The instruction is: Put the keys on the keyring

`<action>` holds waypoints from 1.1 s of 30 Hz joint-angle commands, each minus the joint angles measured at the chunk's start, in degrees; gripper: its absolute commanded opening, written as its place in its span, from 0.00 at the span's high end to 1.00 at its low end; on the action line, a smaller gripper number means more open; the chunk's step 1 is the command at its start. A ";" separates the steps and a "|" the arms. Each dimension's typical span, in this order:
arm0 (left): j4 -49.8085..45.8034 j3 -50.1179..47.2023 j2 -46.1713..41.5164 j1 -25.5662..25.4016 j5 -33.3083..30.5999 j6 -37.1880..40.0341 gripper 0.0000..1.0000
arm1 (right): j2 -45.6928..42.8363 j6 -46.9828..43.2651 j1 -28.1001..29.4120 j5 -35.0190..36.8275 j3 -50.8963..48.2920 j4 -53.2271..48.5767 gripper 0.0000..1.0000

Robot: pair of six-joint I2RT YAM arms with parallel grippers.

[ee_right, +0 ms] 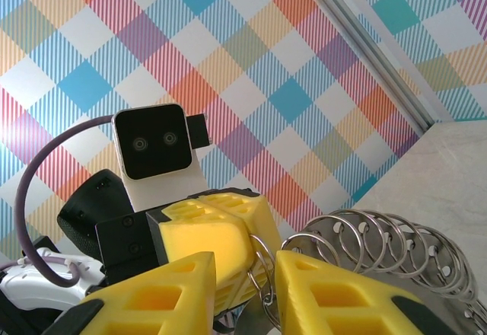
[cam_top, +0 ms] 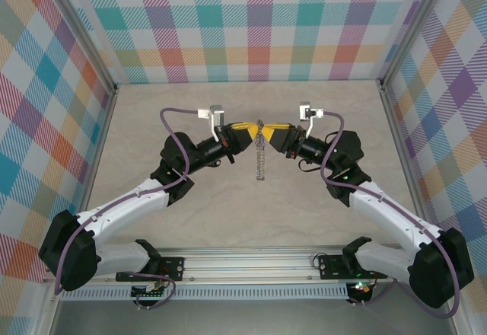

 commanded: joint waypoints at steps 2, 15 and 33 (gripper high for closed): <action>4.22 2.74 0.08 -0.49 0.42 -0.38 1.00 | 0.49 0.62 0.57 -1.36 -0.91 2.62 0.72; 4.13 3.08 0.54 -0.47 0.46 -0.35 1.00 | 0.67 0.53 0.84 -1.73 -1.70 2.79 0.78; 4.65 2.50 0.75 -0.51 0.81 -0.65 1.00 | 1.11 0.83 0.97 -0.20 -0.40 3.15 0.78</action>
